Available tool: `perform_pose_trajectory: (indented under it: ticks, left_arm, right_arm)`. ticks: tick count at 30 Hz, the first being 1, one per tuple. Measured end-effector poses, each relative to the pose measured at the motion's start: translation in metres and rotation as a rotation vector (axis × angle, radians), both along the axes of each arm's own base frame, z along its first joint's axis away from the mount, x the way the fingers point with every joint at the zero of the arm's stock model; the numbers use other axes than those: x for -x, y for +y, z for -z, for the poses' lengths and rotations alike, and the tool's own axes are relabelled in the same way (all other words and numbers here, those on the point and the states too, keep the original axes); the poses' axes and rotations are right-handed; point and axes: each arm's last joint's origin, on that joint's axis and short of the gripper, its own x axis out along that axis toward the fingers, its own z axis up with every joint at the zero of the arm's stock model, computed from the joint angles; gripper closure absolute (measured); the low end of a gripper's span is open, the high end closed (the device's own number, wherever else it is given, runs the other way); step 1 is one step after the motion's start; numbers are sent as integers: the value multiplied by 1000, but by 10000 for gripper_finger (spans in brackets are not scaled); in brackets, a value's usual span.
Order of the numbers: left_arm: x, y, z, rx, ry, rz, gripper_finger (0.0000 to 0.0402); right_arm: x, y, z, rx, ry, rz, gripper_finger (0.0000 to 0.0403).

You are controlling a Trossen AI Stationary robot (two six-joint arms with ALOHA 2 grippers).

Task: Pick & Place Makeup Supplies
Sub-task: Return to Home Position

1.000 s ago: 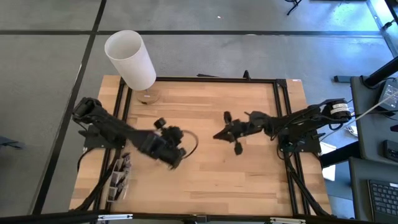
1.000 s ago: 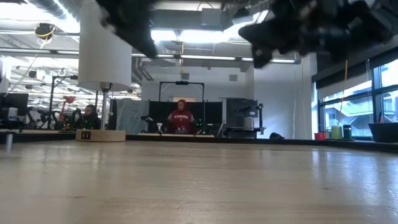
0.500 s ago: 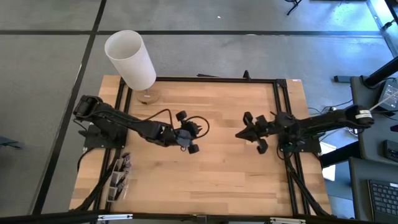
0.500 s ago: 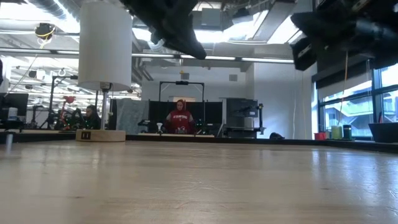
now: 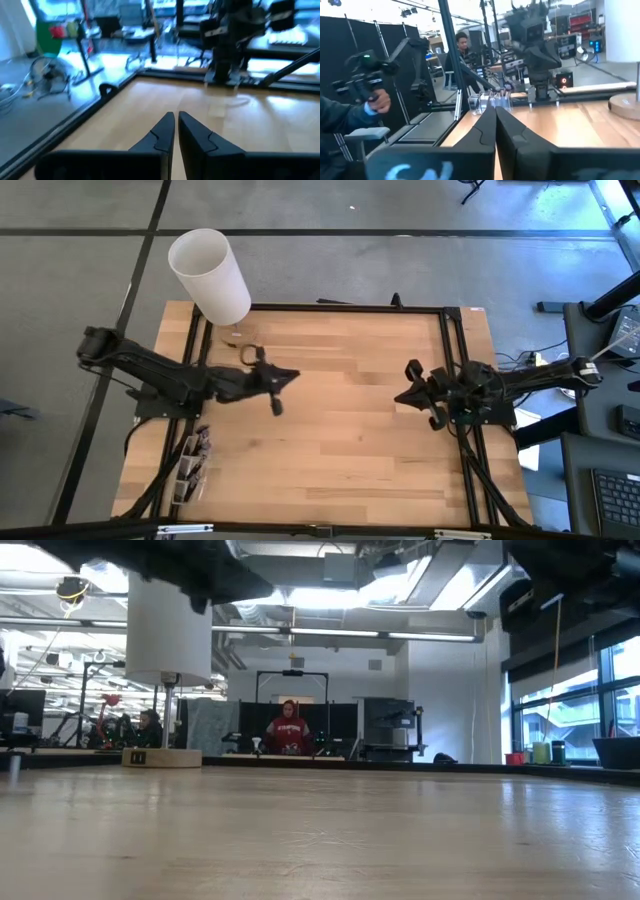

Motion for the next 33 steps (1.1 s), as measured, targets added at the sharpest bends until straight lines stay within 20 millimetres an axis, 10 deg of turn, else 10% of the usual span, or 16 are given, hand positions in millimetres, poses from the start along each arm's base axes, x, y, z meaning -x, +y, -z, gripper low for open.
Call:
perform_pose_trajectory:
  ticks: [12, 33]
  left_arm:
    - [63, 38, 5, -38, -141, 38, 382]
    - [107, 57, 29, -8, -203, 47, 382]
  right_arm:
    - [20, -15, -1, 112, -9, 177, 402]
    - [33, -34, 10, 121, 77, 98, 399]
